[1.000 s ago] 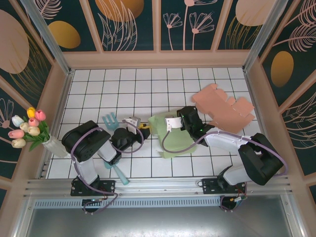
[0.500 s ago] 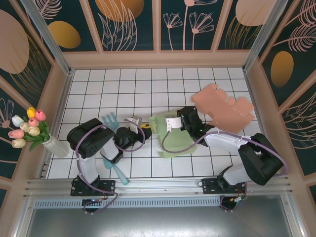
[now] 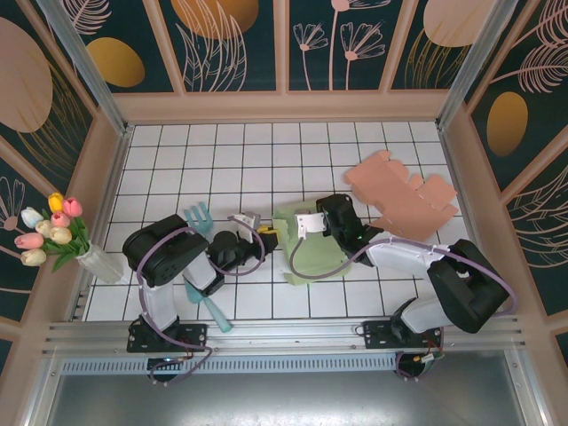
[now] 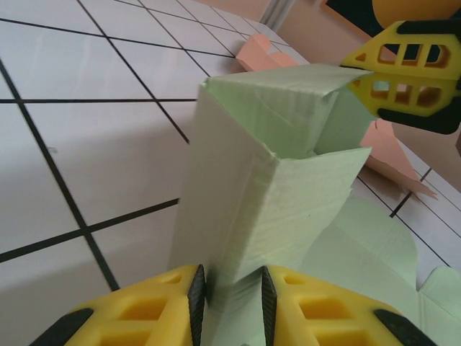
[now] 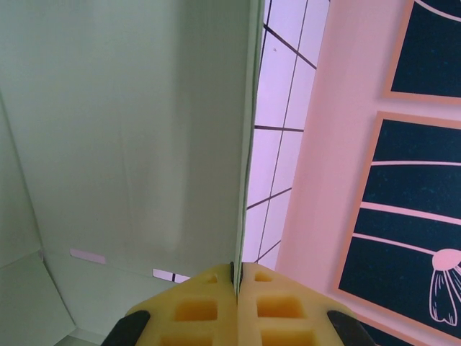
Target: Fold the paper box
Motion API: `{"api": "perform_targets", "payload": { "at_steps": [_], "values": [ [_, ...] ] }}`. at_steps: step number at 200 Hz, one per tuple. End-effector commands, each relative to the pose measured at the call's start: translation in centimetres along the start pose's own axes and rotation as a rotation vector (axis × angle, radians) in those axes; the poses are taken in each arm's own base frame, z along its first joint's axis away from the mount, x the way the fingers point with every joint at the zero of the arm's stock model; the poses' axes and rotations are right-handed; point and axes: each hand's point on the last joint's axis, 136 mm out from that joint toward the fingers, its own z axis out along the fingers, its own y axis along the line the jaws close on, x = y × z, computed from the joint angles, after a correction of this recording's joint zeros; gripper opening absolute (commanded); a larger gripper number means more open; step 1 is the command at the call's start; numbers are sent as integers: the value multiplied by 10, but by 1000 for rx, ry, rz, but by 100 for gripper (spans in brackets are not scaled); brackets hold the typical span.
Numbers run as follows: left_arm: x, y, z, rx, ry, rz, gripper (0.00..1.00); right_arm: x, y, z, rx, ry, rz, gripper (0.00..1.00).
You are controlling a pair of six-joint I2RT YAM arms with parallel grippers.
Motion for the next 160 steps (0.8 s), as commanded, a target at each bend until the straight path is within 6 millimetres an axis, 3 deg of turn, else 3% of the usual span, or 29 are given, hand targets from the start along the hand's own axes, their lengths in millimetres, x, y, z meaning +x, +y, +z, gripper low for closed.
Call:
{"api": "perform_targets", "payload": {
  "at_steps": [1,79,160],
  "values": [
    [-13,-11,6,22,-38,1,30,-4,5,-4,2,-15,18,0],
    [-20,0,14,-74,-72,4,33,-8,11,-10,2,-24,10,0],
    [-25,-6,21,-82,-87,23,34,-13,18,-17,64,10,-64,0]
  ]
}}
